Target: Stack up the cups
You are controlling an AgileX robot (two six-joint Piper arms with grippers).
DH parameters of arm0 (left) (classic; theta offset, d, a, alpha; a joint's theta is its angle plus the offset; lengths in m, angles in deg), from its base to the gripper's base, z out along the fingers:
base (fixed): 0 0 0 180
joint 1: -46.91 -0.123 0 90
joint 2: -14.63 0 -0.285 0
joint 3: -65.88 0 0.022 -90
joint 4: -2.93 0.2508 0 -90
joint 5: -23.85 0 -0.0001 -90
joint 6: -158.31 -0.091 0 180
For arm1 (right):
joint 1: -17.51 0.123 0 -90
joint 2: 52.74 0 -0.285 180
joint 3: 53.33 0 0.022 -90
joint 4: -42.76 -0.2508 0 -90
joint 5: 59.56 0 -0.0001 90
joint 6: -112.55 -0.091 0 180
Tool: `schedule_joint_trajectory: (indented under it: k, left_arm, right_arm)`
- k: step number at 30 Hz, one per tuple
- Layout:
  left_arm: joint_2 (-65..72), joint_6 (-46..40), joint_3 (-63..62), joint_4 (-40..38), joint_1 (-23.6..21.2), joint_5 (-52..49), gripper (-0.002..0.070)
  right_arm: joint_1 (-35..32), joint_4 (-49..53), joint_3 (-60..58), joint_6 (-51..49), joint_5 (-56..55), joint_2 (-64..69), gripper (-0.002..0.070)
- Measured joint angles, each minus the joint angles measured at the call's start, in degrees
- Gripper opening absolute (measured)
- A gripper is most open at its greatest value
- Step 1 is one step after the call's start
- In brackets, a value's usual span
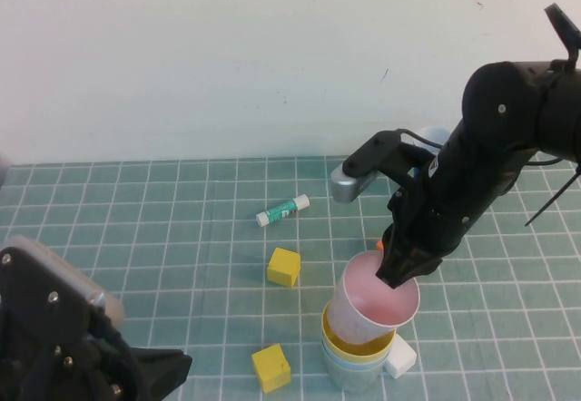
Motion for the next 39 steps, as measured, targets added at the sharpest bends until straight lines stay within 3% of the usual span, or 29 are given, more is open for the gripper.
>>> schedule_joint_trajectory:
  k: [3,8,13,17,24,30,32,39]
  left_arm:
    - [0.0,0.0,0.0,0.1,0.0,0.0,-0.0002]
    - [0.0,0.0,0.0,0.3,0.0,0.0,-0.0002]
    - [0.0,-0.1,0.0,1.1,0.0,-1.0,-0.0002]
    - [0.0,-0.1,0.0,1.1,0.0,-1.9,-0.0002]
    - [0.0,-0.2,0.0,1.1,0.0,-2.0,-0.0002]
    - [0.0,-0.2,0.0,1.1,0.0,-2.0,-0.0002]
    - [0.0,-0.2,0.0,1.1,0.0,-2.1,-0.0002]
    - [0.0,-0.2,0.0,1.1,0.0,-2.1,-0.0002]
  right_arm:
    - [0.0,0.0,0.0,0.0,-0.3,0.0,0.0075]
    - [0.0,0.0,0.8,0.0,-0.2,0.2,0.0235]
    - [0.1,-0.1,2.4,0.0,0.6,-2.8,0.027]
    - [0.1,-0.2,1.0,0.5,-0.3,-12.6,0.0272]
    - [0.2,-1.4,-12.4,2.3,-10.6,-39.3,0.0225]
    - [0.2,-1.5,-28.3,2.6,-21.4,-62.6,0.0051]
    - [0.2,-1.5,-32.4,2.6,-23.3,-69.6,0.0022]
    - [0.2,0.1,-38.1,1.5,-23.8,-85.4,-0.0001]
